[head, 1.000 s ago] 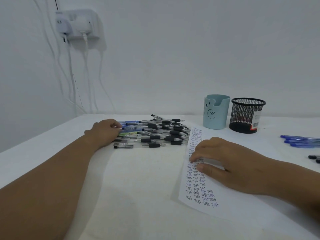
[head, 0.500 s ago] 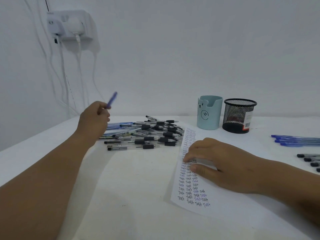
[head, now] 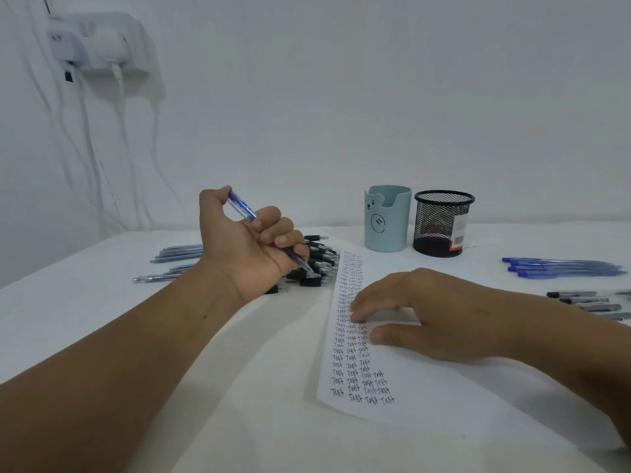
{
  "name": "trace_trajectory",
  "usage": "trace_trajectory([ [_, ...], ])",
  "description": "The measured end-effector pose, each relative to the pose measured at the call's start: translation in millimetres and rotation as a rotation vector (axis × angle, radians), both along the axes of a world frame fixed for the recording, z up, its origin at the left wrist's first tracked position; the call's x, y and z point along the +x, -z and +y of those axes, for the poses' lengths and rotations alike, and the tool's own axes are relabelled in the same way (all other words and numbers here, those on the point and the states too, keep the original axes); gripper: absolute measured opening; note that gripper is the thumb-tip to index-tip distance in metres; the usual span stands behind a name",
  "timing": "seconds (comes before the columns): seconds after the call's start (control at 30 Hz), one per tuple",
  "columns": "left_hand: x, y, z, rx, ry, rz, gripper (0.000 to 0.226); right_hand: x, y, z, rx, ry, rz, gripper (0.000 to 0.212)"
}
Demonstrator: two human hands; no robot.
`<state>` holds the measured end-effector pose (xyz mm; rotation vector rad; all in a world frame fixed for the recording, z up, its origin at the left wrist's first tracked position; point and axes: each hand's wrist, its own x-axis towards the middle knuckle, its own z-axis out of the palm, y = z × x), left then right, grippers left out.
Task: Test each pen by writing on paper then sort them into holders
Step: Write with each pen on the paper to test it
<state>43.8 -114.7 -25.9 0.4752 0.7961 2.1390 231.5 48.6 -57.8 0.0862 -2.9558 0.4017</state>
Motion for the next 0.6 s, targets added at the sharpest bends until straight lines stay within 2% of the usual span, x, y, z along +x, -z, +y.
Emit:
trace_trajectory([
  [0.13,11,7,7,0.044,0.047,0.038,0.05,1,-4,4,-0.039,0.038,-0.065,0.027],
  [0.23,14,11,9,0.061,0.103,0.071,0.049,4,-7,6,-0.087,0.065,-0.044,0.025],
  [0.43,28,14,11,0.047,0.173,0.157,0.047,6,-8,9,-0.178,0.163,0.376,0.02],
  [0.53,40,16,14,-0.001,0.247,0.252,0.047,4,-7,4,-0.152,0.197,0.415,0.023],
  [0.6,47,17,17,-0.023,0.282,0.299,0.048,3,-6,0,-0.072,0.188,0.41,0.01],
])
